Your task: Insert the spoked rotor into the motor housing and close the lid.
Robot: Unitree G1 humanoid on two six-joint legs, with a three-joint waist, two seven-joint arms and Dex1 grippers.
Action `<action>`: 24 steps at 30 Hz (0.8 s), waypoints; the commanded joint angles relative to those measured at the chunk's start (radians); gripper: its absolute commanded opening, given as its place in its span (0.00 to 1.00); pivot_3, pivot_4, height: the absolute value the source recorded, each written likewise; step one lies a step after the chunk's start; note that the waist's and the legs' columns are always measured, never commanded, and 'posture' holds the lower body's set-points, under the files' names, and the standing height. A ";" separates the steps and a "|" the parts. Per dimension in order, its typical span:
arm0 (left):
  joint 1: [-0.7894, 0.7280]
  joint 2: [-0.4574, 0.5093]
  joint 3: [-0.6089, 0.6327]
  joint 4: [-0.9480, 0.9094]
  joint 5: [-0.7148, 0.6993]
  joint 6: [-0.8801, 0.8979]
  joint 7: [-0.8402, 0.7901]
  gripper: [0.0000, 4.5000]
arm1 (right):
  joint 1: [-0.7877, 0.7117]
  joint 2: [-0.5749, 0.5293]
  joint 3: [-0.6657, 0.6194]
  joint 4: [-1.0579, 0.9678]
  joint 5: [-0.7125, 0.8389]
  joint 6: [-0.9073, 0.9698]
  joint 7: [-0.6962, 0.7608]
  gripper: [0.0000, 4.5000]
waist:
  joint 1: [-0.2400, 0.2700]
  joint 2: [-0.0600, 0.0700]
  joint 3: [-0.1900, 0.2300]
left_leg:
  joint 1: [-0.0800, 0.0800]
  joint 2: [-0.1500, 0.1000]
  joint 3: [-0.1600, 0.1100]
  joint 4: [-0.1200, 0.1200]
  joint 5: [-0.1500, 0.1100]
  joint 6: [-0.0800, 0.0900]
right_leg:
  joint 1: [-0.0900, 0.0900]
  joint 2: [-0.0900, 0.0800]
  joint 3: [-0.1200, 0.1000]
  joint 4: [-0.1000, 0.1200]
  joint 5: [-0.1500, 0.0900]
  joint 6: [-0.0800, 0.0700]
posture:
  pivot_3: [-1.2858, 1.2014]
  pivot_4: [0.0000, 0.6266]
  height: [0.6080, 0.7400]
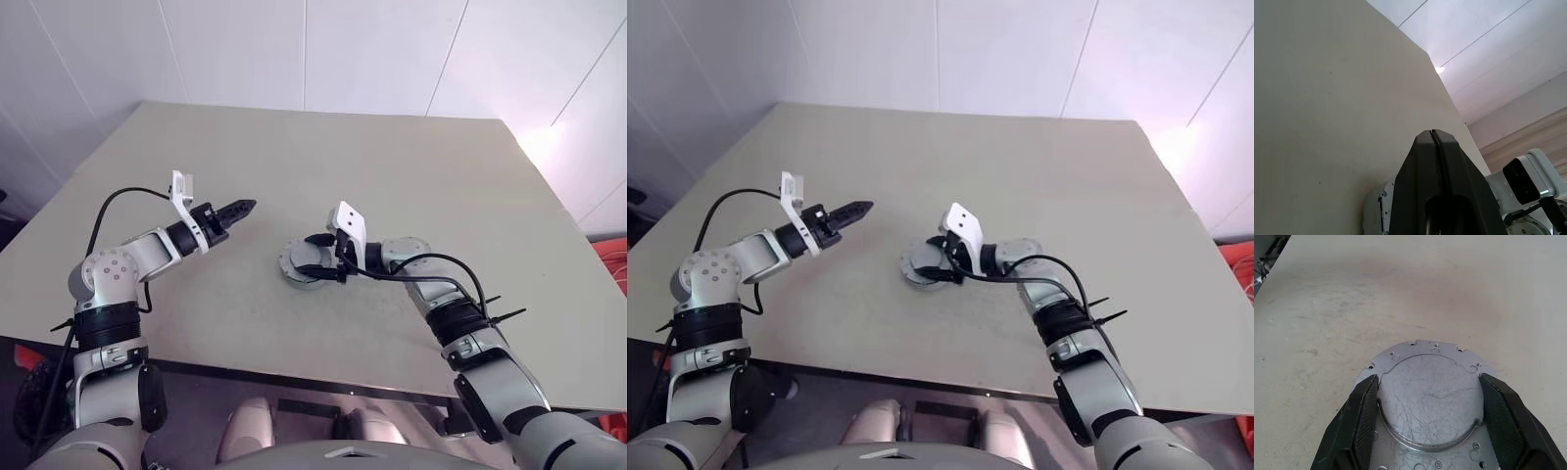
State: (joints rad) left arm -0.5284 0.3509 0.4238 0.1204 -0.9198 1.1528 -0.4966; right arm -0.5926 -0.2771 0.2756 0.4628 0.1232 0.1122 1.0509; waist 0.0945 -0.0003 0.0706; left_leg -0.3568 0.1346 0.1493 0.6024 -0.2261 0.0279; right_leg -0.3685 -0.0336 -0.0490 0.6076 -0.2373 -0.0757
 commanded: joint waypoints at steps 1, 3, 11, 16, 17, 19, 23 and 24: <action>-0.010 0.008 -0.002 -0.029 -0.018 -0.014 -0.005 0.00 | 0.002 -0.004 -0.016 -0.017 0.005 -0.002 0.001 0.70 | 0.000 0.000 0.000 | 0.000 0.000 0.000 0.000 0.000 0.000 | 0.000 0.000 0.000 0.000 0.000 0.000 | 0.52 0.00 1.00; -0.011 0.008 -0.002 -0.028 -0.018 -0.014 -0.005 0.00 | 0.003 -0.006 -0.013 -0.006 0.000 -0.010 0.002 0.70 | 0.000 0.000 0.000 | 0.000 0.000 0.000 0.000 0.000 0.000 | 0.000 0.000 0.000 0.000 0.000 0.000 | 0.52 0.00 1.00; -0.008 0.010 -0.001 -0.031 -0.019 -0.012 -0.004 0.00 | 0.013 -0.018 -0.007 0.009 -0.013 -0.024 0.007 0.70 | 0.000 0.000 0.000 | 0.000 0.000 0.000 0.000 0.000 0.000 | 0.000 0.000 0.000 0.000 0.000 0.000 | 0.52 0.00 1.00; -0.011 0.009 -0.002 -0.027 -0.017 -0.015 -0.006 0.00 | 0.014 -0.019 -0.005 0.010 -0.015 -0.025 0.008 0.70 | 0.000 0.000 0.000 | 0.000 0.000 0.000 0.000 0.000 0.000 | 0.000 0.000 0.000 0.000 0.000 0.000 | 0.52 0.00 1.00; -0.011 0.009 -0.002 -0.027 -0.017 -0.015 -0.006 0.00 | 0.015 -0.019 -0.005 0.010 -0.015 -0.025 0.008 0.70 | 0.000 0.000 0.000 | 0.000 0.000 0.000 0.000 0.000 0.001 | 0.000 0.000 0.000 0.000 0.000 0.000 | 0.52 0.00 1.00; -0.010 0.009 -0.002 -0.028 -0.017 -0.015 -0.005 0.00 | 0.016 -0.020 -0.004 0.011 -0.016 -0.025 0.010 0.70 | 0.000 0.000 0.000 | 0.000 0.000 0.000 0.000 0.000 0.001 | 0.000 0.000 0.000 0.000 0.000 0.000 | 0.52 0.00 1.00; -0.011 0.009 -0.001 -0.026 -0.017 -0.016 -0.005 0.00 | 0.017 -0.025 -0.001 0.024 -0.019 -0.031 0.016 0.70 | 0.001 0.000 0.000 | 0.000 0.000 0.000 0.000 0.000 0.001 | 0.001 0.000 0.000 0.000 0.000 0.000 | 0.52 0.00 1.00; -0.011 0.009 -0.001 -0.026 -0.017 -0.016 -0.004 0.00 | 0.016 -0.026 -0.001 0.028 -0.021 -0.033 0.017 0.70 | 0.001 0.000 0.000 | 0.000 0.000 0.000 0.000 0.000 0.000 | 0.001 0.000 0.000 0.000 0.000 0.000 | 0.52 0.00 1.00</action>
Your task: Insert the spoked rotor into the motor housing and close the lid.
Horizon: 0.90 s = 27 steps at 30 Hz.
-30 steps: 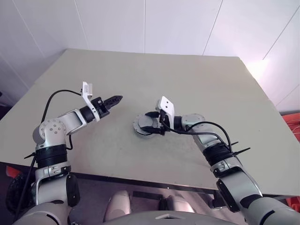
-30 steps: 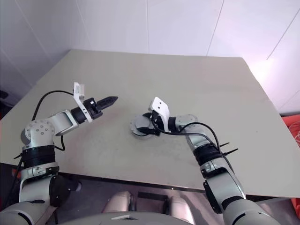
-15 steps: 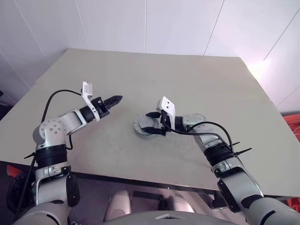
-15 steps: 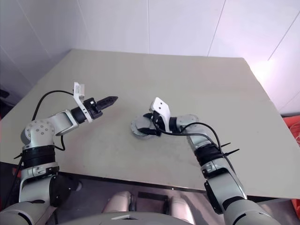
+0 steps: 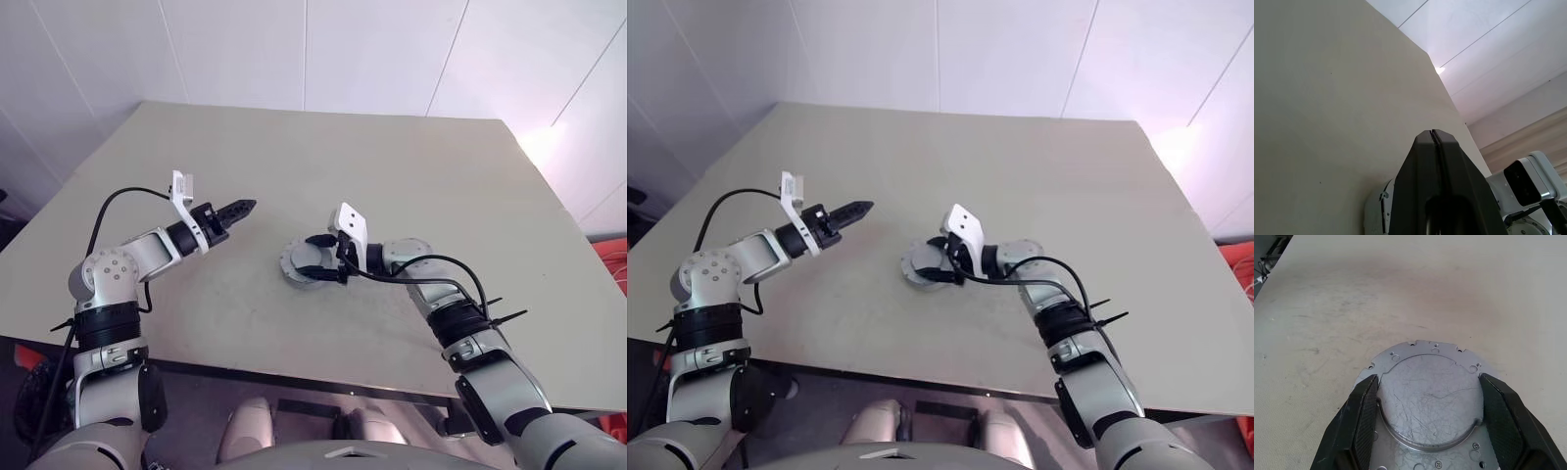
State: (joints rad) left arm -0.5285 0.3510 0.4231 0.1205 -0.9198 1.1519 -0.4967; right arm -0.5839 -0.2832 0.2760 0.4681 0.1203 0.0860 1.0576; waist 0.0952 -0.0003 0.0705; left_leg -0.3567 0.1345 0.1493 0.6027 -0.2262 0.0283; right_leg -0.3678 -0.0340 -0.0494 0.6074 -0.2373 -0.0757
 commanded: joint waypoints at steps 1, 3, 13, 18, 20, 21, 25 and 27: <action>-0.011 0.009 0.000 -0.026 -0.017 -0.015 -0.004 0.00 | 0.007 -0.021 -0.001 0.026 -0.019 -0.009 0.012 0.70 | 0.000 0.000 0.000 | 0.000 0.000 0.000 0.000 0.000 0.000 | 0.000 0.000 0.000 0.000 0.000 0.000 | 0.52 0.00 1.00; -0.010 0.010 0.001 -0.029 -0.019 -0.013 -0.003 0.00 | 0.007 -0.022 0.001 0.027 -0.020 -0.010 0.013 0.70 | 0.000 0.000 0.000 | 0.000 0.000 0.000 0.000 0.000 0.000 | 0.000 0.000 0.000 0.000 0.000 0.000 | 0.52 0.00 1.00; -0.016 -0.008 -0.008 -0.020 -0.022 0.002 0.008 0.00 | 0.009 -0.019 0.005 0.035 -0.027 -0.019 0.010 0.70 | 0.001 0.000 0.000 | 0.000 -0.001 0.000 0.000 0.000 0.001 | 0.001 -0.001 0.000 0.000 0.000 0.000 | 0.52 0.00 1.00; -0.025 -0.073 -0.067 0.049 -0.007 0.059 0.034 0.00 | 0.009 -0.017 0.007 0.036 -0.028 -0.020 0.009 0.70 | 0.002 0.000 0.000 | 0.001 -0.002 0.000 0.000 0.000 0.001 | 0.002 -0.002 -0.001 0.000 0.000 0.000 | 0.52 0.00 1.00; -0.026 -0.109 -0.089 0.104 -0.002 0.080 0.035 0.00 | 0.008 -0.015 0.008 0.036 -0.029 -0.020 0.007 0.70 | 0.001 0.000 0.000 | 0.002 -0.002 0.000 0.000 -0.001 0.002 | 0.002 -0.003 -0.001 0.000 0.000 0.000 | 0.52 0.00 1.00; -0.024 -0.124 -0.110 0.124 0.005 0.093 0.031 0.00 | 0.008 -0.014 0.008 0.036 -0.029 -0.020 0.006 0.70 | 0.001 0.000 0.000 | 0.002 -0.003 0.000 0.000 -0.001 0.003 | 0.003 -0.003 -0.001 0.000 0.000 0.000 | 0.52 0.00 1.00; -0.032 -0.135 -0.149 0.146 0.013 0.112 0.013 0.00 | 0.009 -0.014 0.007 0.034 -0.029 -0.021 0.004 0.70 | 0.000 0.000 0.000 | 0.002 -0.002 0.000 0.000 -0.002 0.007 | 0.003 -0.003 -0.001 0.000 0.000 0.000 | 0.52 0.00 1.00; -0.040 -0.132 -0.162 0.154 0.016 0.121 0.000 0.00 | 0.011 -0.017 0.006 0.031 -0.029 -0.021 0.003 0.70 | 0.001 0.000 0.000 | 0.002 -0.002 0.000 0.000 -0.001 0.008 | 0.003 -0.003 -0.001 0.000 0.000 0.000 | 0.52 0.00 1.00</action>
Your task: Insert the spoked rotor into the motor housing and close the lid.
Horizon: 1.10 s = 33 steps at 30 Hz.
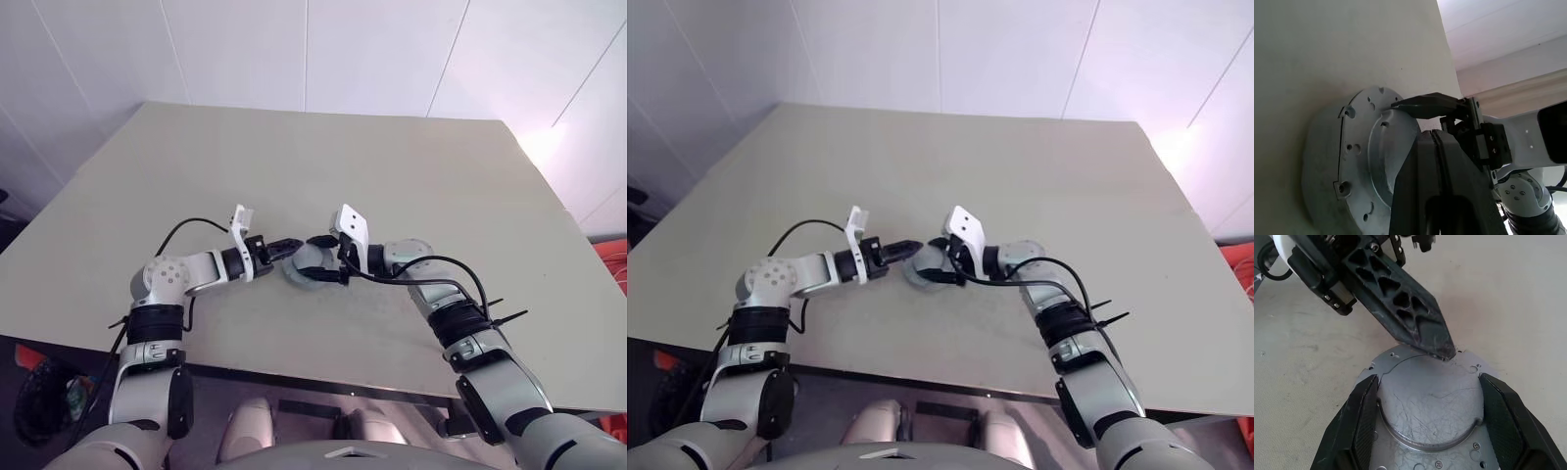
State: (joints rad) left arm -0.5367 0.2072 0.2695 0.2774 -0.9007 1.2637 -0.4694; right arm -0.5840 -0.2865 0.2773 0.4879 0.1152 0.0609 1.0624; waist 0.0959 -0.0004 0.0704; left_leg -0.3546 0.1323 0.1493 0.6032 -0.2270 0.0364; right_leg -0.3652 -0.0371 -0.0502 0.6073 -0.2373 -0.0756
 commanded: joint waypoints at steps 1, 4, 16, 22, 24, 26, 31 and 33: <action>-0.033 0.013 -0.011 0.000 -0.001 0.011 -0.031 0.00 | 0.012 -0.014 0.004 0.010 -0.024 0.004 -0.002 0.70 | 0.000 0.000 0.000 | 0.000 0.000 0.000 0.000 0.000 0.000 | 0.000 0.000 0.000 0.000 0.000 0.000 | 0.52 0.00 1.00; -0.050 0.013 -0.026 0.071 0.041 0.053 0.014 0.00 | 0.008 -0.011 0.001 0.013 -0.024 0.000 -0.010 0.70 | 0.001 0.000 0.000 | 0.001 0.000 0.000 0.000 0.000 0.000 | 0.001 -0.001 0.000 0.000 0.000 0.000 | 0.52 0.00 1.00; -0.060 0.022 -0.038 0.144 0.129 0.076 0.076 0.00 | -0.005 0.002 -0.012 0.012 -0.013 0.008 -0.027 0.70 | 0.000 0.001 -0.001 | 0.008 0.000 0.000 0.000 -0.002 -0.002 | 0.008 -0.001 0.000 -0.001 0.000 0.000 | 0.52 0.00 1.00; -0.058 0.031 -0.027 0.141 0.129 0.072 0.075 0.00 | -0.001 -0.005 -0.020 -0.028 0.021 0.052 0.016 0.99 | -0.001 0.001 -0.001 | 0.008 0.000 0.000 0.000 -0.002 -0.002 | 0.009 -0.001 0.000 -0.001 0.000 0.000 | 0.52 0.00 1.00; -0.059 0.034 -0.025 0.144 0.130 0.069 0.073 0.00 | -0.006 0.001 -0.028 -0.028 0.010 0.048 -0.009 0.99 | -0.001 0.001 -0.001 | 0.009 0.000 0.000 0.000 -0.002 -0.002 | 0.009 -0.001 0.000 -0.001 0.000 0.000 | 0.52 0.00 1.00; -0.061 0.038 -0.022 0.149 0.133 0.063 0.070 0.00 | -0.016 0.005 -0.039 -0.033 0.015 0.044 -0.018 0.99 | -0.001 0.001 -0.001 | 0.009 0.000 0.000 0.000 -0.002 -0.002 | 0.009 -0.001 0.000 -0.001 0.000 0.000 | 0.52 0.00 1.00; -0.077 0.052 -0.009 0.170 0.134 0.052 0.063 0.00 | -0.084 0.058 -0.176 -0.102 0.159 0.179 -0.093 0.99 | -0.004 0.002 0.000 | 0.009 0.000 0.000 -0.001 -0.002 -0.003 | 0.008 -0.001 0.000 -0.001 0.000 0.000 | 0.52 0.00 1.00; -0.078 0.056 -0.015 0.171 0.135 0.050 0.053 0.00 | -0.134 0.079 -0.260 -0.099 0.215 0.241 -0.172 0.99 | -0.005 0.002 0.000 | 0.008 0.000 0.000 -0.001 -0.002 -0.003 | 0.006 -0.001 0.000 -0.001 0.000 0.000 | 0.52 0.00 1.00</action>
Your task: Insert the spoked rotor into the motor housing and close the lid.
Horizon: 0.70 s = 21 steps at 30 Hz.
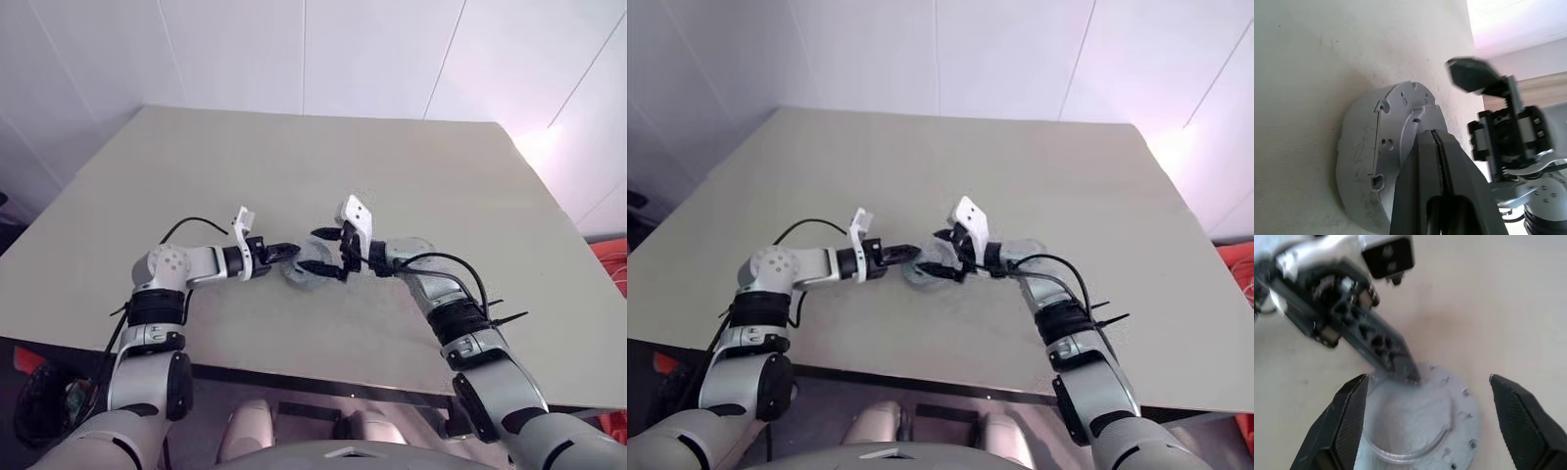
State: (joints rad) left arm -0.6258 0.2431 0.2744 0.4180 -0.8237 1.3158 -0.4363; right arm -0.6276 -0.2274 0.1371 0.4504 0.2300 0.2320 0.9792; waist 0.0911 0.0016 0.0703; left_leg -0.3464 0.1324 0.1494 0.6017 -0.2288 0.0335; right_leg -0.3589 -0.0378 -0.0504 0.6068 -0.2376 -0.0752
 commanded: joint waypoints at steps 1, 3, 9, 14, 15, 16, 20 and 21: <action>0.011 0.021 -0.022 0.030 0.059 -0.001 0.017 0.00 | -0.118 0.016 -0.154 -0.043 0.114 0.124 -0.133 0.99 | 0.001 0.000 0.000 | 0.000 0.000 0.000 0.000 0.000 0.000 | 0.000 0.000 0.000 0.000 0.000 0.000 | 0.52 0.00 1.00; 0.011 0.022 -0.026 0.028 0.059 -0.002 0.014 0.00 | -0.161 -0.008 -0.209 -0.008 0.147 0.258 -0.194 0.99 | 0.002 0.000 0.000 | 0.000 0.000 0.000 -0.002 0.001 -0.001 | -0.001 0.000 0.000 0.000 0.000 0.000 | 0.52 0.00 1.00; 0.009 0.017 -0.031 0.029 0.062 -0.005 0.006 0.00 | -0.155 -0.141 -0.180 -0.032 0.215 0.726 -0.159 0.99 | 0.006 0.000 0.000 | -0.002 -0.001 0.000 -0.004 0.003 -0.004 | -0.002 0.000 0.000 -0.003 0.000 0.000 | 0.52 0.00 1.00; 0.006 0.018 -0.037 0.034 0.067 -0.009 -0.001 0.00 | -0.076 -0.247 -0.046 -0.091 0.205 0.908 -0.085 0.99 | 0.010 0.001 0.000 | -0.002 0.000 0.000 -0.005 0.004 -0.006 | -0.002 0.000 -0.001 -0.003 0.000 0.000 | 0.52 0.00 1.00; 0.006 0.019 -0.038 0.034 0.067 -0.009 -0.002 0.00 | -0.066 -0.258 -0.033 -0.105 0.211 0.925 -0.073 0.99 | 0.009 0.003 0.001 | -0.002 -0.001 0.000 -0.005 0.004 -0.006 | -0.002 0.000 -0.001 -0.003 0.000 0.000 | 0.52 0.00 1.00; 0.006 0.020 -0.038 0.035 0.068 -0.010 -0.004 0.00 | -0.058 -0.266 -0.023 -0.122 0.218 0.940 -0.062 0.99 | 0.008 0.004 0.000 | -0.001 -0.001 0.000 -0.005 0.004 -0.006 | -0.002 0.000 -0.001 -0.003 -0.001 0.001 | 0.52 0.00 1.00; 0.007 0.021 -0.034 0.035 0.074 -0.013 -0.005 0.00 | -0.050 -0.260 -0.029 -0.147 0.248 1.002 -0.049 0.99 | 0.009 0.004 0.000 | 0.002 0.000 0.000 -0.006 0.004 -0.007 | 0.000 0.000 -0.001 -0.003 -0.004 0.008 | 0.52 0.00 1.00; 0.008 0.021 -0.033 0.035 0.075 -0.013 -0.005 0.00 | -0.050 -0.251 -0.035 -0.150 0.256 1.016 -0.052 0.99 | 0.009 0.004 0.000 | 0.002 0.000 0.000 -0.006 0.005 -0.008 | 0.000 0.000 -0.001 -0.003 -0.004 0.008 | 0.52 0.00 1.00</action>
State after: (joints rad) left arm -0.6314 0.2505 0.2626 0.4269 -0.8035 1.3049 -0.4664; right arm -0.6737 -0.4883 0.1089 0.3347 0.4483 1.2181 0.9190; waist 0.1000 0.0059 0.0708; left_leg -0.3448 0.1323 0.1497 0.5954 -0.2242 0.0256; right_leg -0.3591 -0.0378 -0.0512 0.6041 -0.2418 -0.0678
